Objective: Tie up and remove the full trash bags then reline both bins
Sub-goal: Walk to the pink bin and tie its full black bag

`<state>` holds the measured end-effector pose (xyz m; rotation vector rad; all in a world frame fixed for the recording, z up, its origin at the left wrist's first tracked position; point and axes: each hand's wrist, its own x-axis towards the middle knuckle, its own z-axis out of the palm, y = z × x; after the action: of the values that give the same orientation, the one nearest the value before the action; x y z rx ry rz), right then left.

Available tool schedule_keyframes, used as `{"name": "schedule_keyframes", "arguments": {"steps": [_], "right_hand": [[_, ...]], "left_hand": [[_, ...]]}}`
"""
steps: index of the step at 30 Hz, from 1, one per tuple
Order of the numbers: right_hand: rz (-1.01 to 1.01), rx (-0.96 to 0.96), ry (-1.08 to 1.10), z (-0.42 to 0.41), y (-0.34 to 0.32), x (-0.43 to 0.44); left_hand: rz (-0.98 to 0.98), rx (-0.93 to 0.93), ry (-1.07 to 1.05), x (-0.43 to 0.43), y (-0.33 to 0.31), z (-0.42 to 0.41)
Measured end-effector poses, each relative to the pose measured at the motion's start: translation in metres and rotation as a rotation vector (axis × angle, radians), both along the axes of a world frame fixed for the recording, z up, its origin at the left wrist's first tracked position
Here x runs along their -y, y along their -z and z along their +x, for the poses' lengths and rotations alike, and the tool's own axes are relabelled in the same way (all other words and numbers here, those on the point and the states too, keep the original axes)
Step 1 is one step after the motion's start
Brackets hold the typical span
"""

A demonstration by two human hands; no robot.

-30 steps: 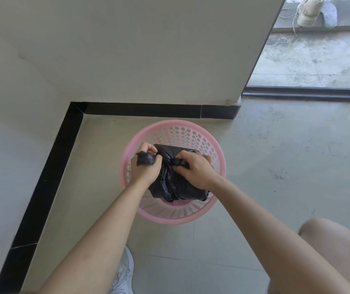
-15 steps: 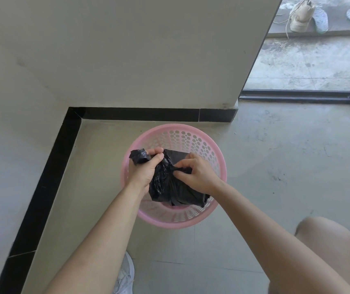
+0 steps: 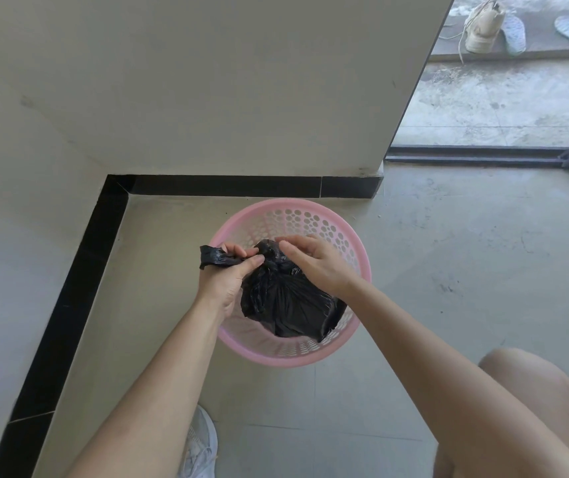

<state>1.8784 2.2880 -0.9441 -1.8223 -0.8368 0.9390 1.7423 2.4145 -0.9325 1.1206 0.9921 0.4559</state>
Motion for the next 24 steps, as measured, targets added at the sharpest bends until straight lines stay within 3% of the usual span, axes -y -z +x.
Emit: {"name": "schedule_keyframes", "arguments": {"steps": [4, 7, 11, 12, 20, 24], "right_hand": [[0.000, 0.232, -0.099, 0.009, -0.001, -0.005], [-0.134, 0.393, -0.138, 0.020, -0.005, -0.001], [-0.206, 1.047, -0.260, 0.025, -0.009, 0.008], [-0.216, 1.133, -0.283, 0.026, -0.008, 0.011], [-0.447, 1.277, -0.252, 0.027, 0.010, 0.037], [-0.508, 1.140, -0.094, 0.022, 0.012, 0.038]], "left_hand": [[-0.009, 0.097, 0.132, 0.006, -0.001, 0.002], [-0.109, 0.181, 0.060, 0.007, -0.005, 0.009], [-0.001, 0.089, 0.006, 0.009, -0.013, 0.021], [0.047, 0.055, 0.008, 0.007, -0.013, 0.021], [0.342, -0.208, 0.053, -0.001, 0.001, 0.017], [0.651, -0.304, 0.234, 0.003, -0.003, 0.007]]}}
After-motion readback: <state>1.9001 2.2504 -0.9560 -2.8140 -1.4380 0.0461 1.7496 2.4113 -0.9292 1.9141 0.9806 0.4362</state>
